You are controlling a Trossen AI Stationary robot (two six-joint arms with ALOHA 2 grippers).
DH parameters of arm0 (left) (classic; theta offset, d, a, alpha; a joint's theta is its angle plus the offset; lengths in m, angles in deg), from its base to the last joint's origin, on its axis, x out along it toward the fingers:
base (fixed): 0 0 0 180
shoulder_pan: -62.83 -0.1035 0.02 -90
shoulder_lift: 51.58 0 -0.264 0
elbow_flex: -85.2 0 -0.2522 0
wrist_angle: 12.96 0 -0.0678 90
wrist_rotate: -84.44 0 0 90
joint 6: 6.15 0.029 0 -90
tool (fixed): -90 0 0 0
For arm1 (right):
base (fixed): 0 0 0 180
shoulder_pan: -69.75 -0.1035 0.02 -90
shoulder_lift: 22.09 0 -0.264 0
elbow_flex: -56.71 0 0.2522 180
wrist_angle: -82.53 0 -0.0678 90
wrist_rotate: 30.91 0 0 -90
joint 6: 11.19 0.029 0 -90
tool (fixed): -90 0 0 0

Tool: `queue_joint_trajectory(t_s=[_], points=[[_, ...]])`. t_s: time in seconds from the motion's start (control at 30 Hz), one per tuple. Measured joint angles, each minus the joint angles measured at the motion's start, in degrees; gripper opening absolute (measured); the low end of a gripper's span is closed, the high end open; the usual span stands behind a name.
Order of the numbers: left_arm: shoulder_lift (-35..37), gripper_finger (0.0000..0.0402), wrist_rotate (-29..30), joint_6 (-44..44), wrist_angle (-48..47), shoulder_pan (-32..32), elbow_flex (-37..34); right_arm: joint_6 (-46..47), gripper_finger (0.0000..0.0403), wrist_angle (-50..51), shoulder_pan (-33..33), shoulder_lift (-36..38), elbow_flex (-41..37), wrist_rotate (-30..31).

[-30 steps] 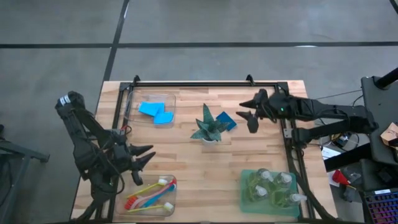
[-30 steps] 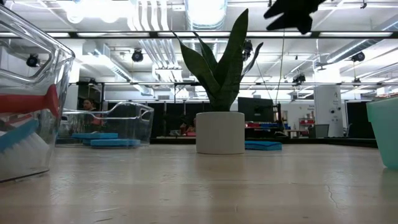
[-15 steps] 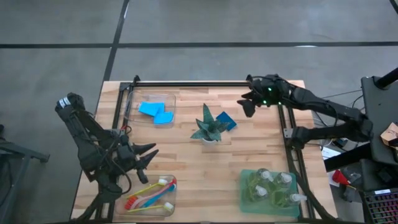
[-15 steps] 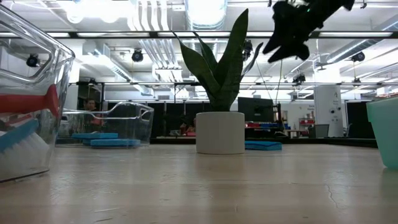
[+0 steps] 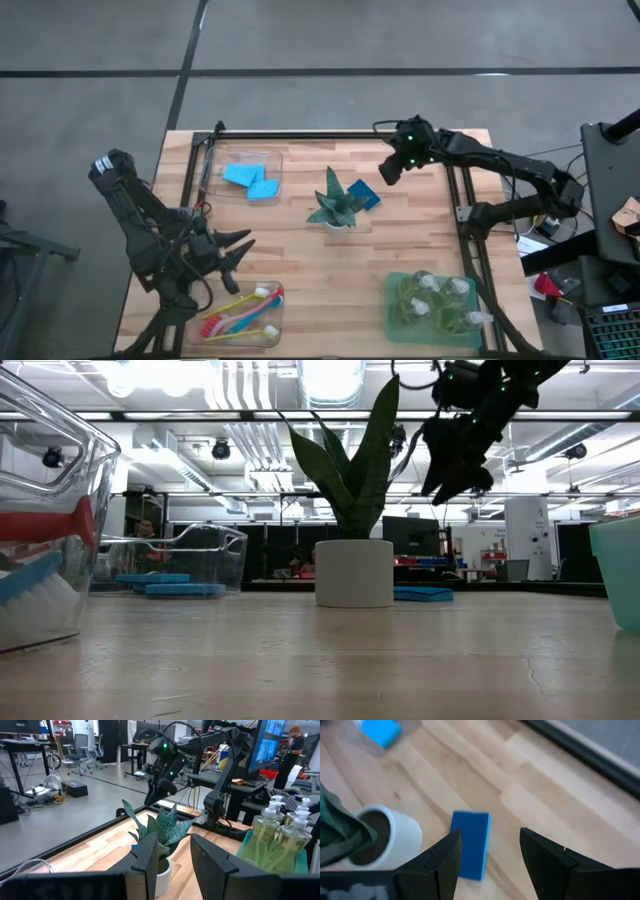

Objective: Pick & Place Kitchen Sink Supplies
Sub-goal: Put the blue sponge into the top transparent bin

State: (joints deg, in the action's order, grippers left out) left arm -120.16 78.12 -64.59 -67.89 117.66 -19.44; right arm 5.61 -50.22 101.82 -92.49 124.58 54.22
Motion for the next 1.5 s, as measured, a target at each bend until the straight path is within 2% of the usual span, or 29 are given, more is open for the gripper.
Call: queue_joint_trajectory(t_s=[1.17,1.5], points=[[-2.69,0.0106,-0.22,0.89,0.02,-0.07,-0.09,0.80,0.0187,0.18,-0.34,-24.54,0.00,-1.82],[-2.69,0.0106,-0.22,1.34,0.00,-0.07,-0.09,0.84,0.0187,-0.04,-1.48,-27.19,0.00,-2.88]])
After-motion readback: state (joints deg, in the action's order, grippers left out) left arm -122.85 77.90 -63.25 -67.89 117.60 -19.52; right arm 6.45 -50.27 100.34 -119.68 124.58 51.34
